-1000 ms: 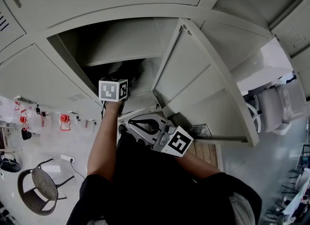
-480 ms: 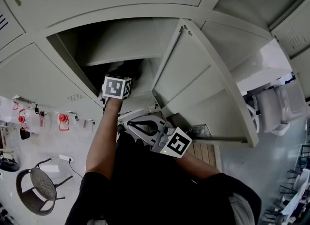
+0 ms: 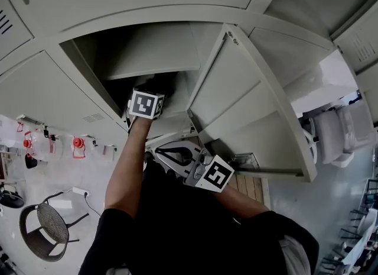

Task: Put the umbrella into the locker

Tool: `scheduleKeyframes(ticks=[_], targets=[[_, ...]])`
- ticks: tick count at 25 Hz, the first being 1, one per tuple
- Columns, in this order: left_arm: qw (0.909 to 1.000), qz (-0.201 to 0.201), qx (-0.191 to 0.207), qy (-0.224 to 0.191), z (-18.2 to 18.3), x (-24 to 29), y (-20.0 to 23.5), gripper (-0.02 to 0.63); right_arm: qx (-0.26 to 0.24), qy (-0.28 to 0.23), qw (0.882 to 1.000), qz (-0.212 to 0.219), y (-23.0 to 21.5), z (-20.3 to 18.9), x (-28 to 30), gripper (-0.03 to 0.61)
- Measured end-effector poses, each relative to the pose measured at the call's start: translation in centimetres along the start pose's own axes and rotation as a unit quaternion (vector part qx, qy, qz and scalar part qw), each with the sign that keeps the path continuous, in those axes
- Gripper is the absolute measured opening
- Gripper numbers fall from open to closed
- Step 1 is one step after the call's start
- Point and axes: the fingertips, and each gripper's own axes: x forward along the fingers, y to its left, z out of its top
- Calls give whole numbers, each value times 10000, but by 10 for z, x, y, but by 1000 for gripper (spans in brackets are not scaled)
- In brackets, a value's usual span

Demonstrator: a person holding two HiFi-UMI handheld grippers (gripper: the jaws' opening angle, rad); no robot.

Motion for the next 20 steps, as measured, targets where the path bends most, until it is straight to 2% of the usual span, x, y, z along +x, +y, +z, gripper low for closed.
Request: scheduleKeyframes(ticks=[9,15,20], targets=[[10000,-41,87,19,-2,2,-3,278,21,-15,10000,20,1,-1,-1,14],[9992,89,193,-352,3,-4,-2,305,26,15,10000,32,3,-3,-2,14],[9965,88,495,-672,10,-18,-5,308,44,44,10000,-30,3,-6,-6,14]])
